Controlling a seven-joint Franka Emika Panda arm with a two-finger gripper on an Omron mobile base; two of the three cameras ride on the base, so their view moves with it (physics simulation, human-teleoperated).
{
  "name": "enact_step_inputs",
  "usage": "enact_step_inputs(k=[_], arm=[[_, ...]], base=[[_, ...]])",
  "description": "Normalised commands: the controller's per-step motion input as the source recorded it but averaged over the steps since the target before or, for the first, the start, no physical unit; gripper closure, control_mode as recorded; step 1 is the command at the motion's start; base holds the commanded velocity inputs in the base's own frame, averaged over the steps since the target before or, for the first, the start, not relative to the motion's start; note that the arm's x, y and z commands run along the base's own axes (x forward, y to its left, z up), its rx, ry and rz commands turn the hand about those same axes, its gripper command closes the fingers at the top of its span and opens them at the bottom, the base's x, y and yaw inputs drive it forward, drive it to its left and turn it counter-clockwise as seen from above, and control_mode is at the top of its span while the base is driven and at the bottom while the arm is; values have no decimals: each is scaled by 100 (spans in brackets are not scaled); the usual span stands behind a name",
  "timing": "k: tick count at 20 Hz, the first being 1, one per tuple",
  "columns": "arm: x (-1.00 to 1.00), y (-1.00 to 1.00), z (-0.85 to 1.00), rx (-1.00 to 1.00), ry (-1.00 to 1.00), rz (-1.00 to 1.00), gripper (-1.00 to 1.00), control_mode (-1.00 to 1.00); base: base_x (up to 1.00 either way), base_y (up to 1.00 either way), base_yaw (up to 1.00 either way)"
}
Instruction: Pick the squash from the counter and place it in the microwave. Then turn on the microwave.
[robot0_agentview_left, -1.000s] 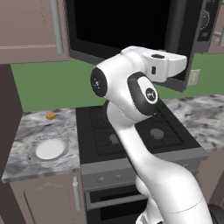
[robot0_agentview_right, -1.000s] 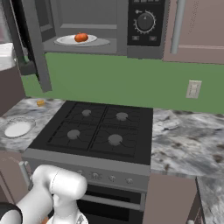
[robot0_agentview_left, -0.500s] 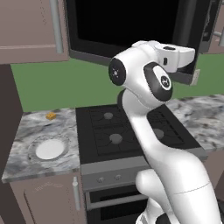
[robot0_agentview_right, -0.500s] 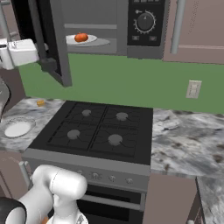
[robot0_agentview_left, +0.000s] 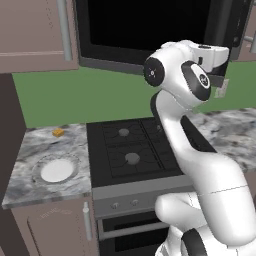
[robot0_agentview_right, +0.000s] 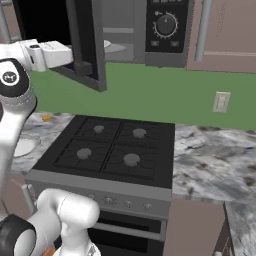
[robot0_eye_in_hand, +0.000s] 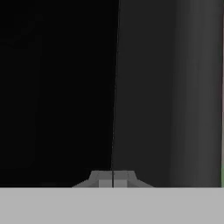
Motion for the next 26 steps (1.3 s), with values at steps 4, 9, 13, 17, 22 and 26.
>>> enact_step_inputs(k=[4,9,13,17,22,26], arm=[[41,-22,5,0,0,8,100,-100],[28,-6,12,0,1,11,100,-100],[5,0,30,1,5,11,100,-100],[8,0,32,3,10,11,100,-100],[27,1,16,5,17,12,100,-100],[48,9,0,5,21,13,100,-100]], base=[[0,0,0],[0,0,0],[0,0,0],[0,0,0],[0,0,0],[0,0,0]])
